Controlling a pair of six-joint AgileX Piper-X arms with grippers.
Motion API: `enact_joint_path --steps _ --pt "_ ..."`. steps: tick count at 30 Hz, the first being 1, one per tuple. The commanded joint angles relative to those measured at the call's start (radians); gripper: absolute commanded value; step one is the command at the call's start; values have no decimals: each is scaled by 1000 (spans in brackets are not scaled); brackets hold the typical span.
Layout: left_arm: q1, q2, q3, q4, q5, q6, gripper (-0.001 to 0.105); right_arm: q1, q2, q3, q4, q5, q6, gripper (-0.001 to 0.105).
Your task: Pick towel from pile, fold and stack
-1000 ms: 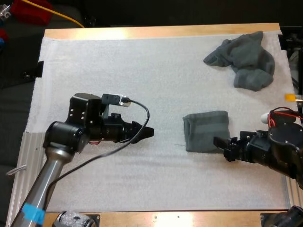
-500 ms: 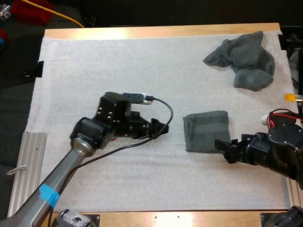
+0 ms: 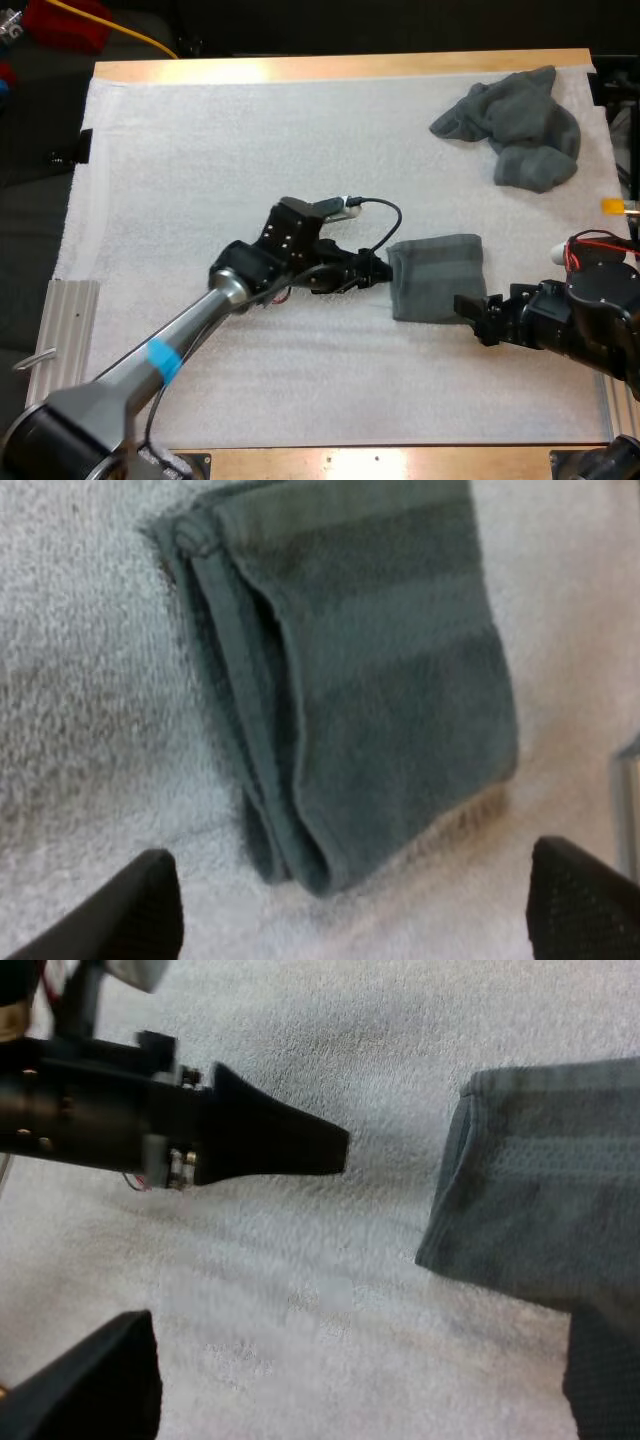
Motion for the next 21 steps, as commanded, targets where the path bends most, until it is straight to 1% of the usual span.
enact_joint_path --steps 1,5,11,15,21 --pt "-3 21 0 -24 0 -24 69 1 -4 -2 4 4 -16 79" --pt "-3 104 0 -92 66 -70 69 1 -4 -2 5 -1 -20 79" --pt "-3 195 0 -208 123 -169 69 1 -4 -2 5 -1 -20 79" --pt "-3 230 0 -250 137 -198 69 1 -4 -2 5 -1 -20 79" --pt "-9 261 -8 -262 142 -222 69 1 -4 -2 5 -1 -20 79"
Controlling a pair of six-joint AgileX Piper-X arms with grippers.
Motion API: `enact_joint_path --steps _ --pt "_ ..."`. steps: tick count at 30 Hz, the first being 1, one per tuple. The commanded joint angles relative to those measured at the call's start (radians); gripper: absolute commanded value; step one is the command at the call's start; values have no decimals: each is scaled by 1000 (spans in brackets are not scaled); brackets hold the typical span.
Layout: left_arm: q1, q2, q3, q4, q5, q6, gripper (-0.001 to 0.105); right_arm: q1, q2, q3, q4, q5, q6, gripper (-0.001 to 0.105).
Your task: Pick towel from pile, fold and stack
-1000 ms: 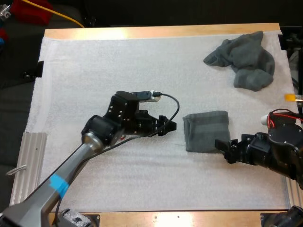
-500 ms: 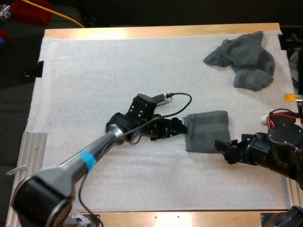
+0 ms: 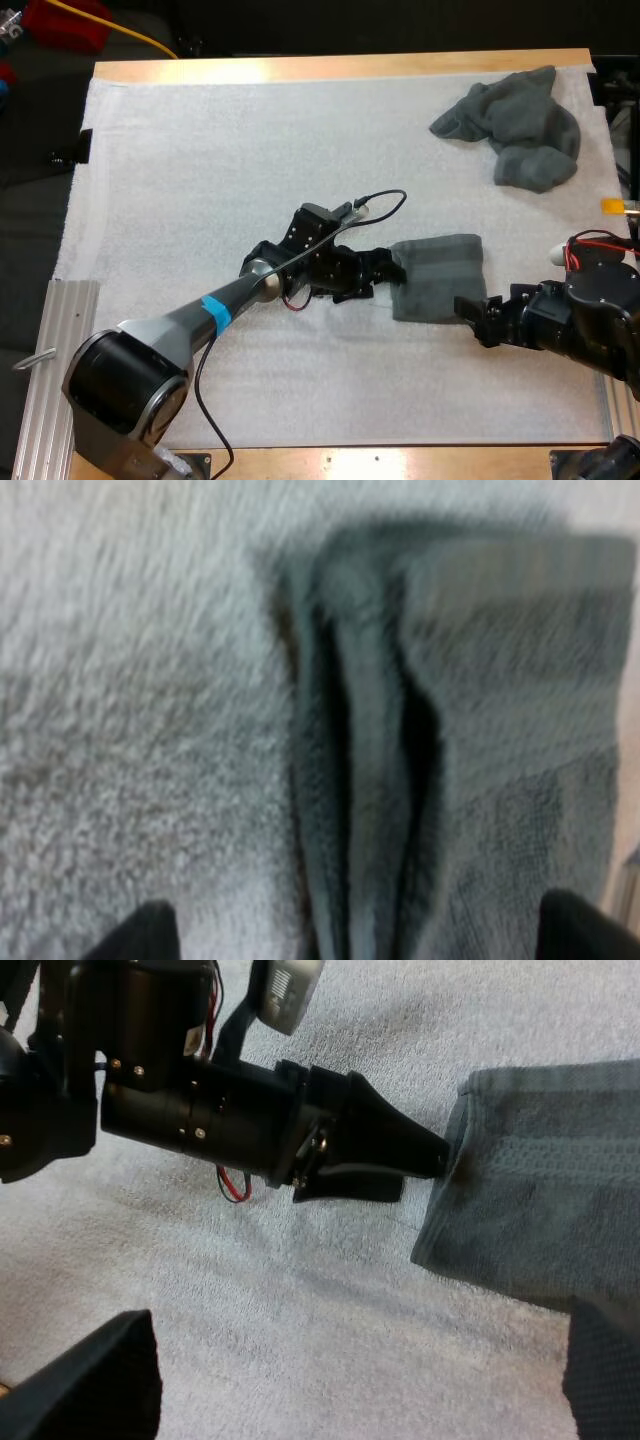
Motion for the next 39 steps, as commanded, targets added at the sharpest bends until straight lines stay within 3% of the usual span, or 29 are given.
enact_joint_path --steps 1,13,24,26,29,35,39 --pt "-9 -1 -14 -16 12 -10 69 1 -4 -2 0 -1 -11 79" --pt "-76 65 -130 102 -16 -63 69 1 -4 -7 1 -33 -11 79" --pt "-104 122 -227 165 19 -84 68 1 -38 -36 1 -31 -11 79" --pt "-118 135 -245 165 54 -87 59 1 -52 -36 1 -31 -11 79" --pt "-125 140 -250 165 42 -88 37 1 -64 -36 1 -31 -11 79" --pt "-124 140 -249 179 71 -49 4 1 -69 -36 1 -31 -9 79" --pt "-124 133 -249 223 73 38 0 1 -69 -36 1 -31 -9 79"
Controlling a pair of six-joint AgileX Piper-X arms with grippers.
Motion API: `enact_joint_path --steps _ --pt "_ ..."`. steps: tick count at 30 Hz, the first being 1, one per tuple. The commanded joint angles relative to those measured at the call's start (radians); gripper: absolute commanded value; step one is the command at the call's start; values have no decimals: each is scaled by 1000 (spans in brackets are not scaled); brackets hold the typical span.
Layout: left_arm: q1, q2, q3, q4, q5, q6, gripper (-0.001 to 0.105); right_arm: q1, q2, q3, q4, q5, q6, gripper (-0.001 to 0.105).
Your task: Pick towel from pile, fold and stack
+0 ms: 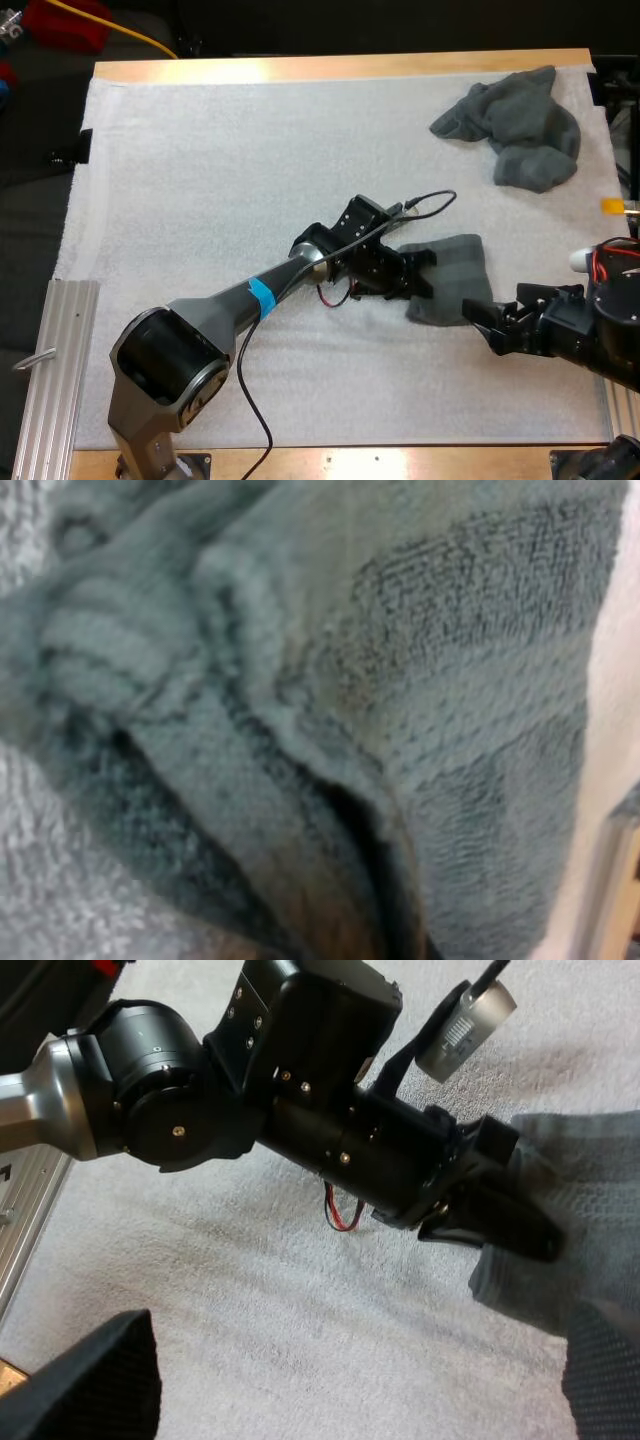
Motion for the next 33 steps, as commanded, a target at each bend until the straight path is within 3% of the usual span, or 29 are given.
enact_joint_path --steps 1,11,17,24,28,33 --pt "-5 -14 -7 35 15 59 0 1 -6 -11 -1 -8 -9 79" --pt "98 -112 -7 324 -98 401 0 1 -6 -11 -1 -67 -4 79" --pt "195 -181 -7 455 -151 518 0 1 2 -11 -1 -78 -1 79" --pt "302 -278 -7 580 -264 651 0 1 1 -11 -1 -79 0 79" --pt "383 -310 -7 647 -284 728 0 1 1 -11 -1 -79 0 79" --pt "456 -313 -7 739 -390 823 0 1 1 -11 -1 -79 0 79"
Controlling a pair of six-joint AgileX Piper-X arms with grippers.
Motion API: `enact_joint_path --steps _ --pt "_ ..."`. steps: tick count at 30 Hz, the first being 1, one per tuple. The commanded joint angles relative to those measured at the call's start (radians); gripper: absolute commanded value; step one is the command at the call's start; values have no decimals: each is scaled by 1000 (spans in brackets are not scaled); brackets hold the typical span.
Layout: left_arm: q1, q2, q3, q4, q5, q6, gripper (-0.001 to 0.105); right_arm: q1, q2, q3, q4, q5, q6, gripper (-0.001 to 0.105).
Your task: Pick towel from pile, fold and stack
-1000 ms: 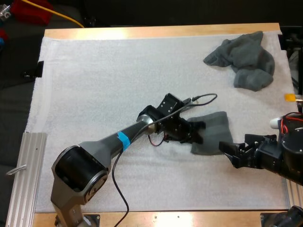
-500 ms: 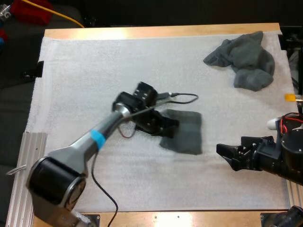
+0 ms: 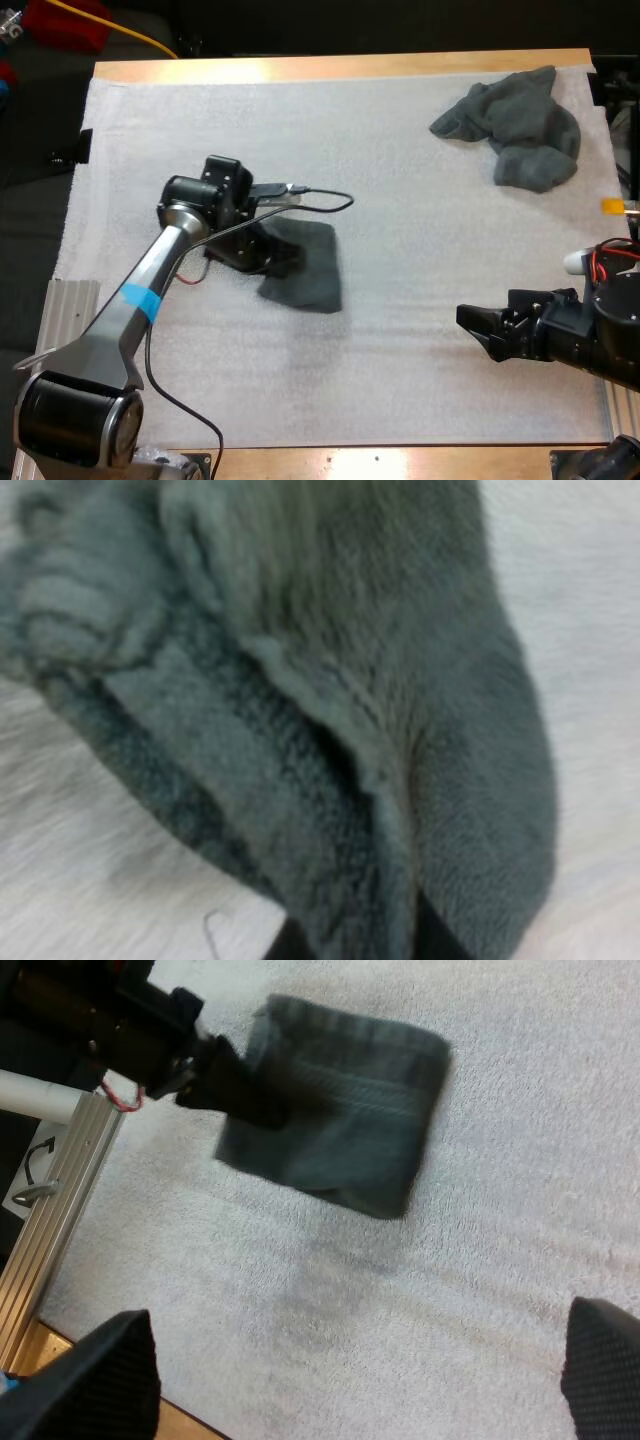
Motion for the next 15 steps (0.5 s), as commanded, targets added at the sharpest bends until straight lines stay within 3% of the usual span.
enact_joint_path --steps 1,4,7,15 --pt "17 -9 -7 23 -41 27 0 1 -1 -11 -1 -8 -5 79" --pt "59 -9 -7 32 -76 48 0 1 -1 -11 -1 -8 -5 79" --pt "123 -9 -7 50 -231 97 0 1 -1 -11 -1 -8 -5 79" --pt "250 -9 -7 38 -289 123 0 1 -1 -11 -1 -12 -5 79"
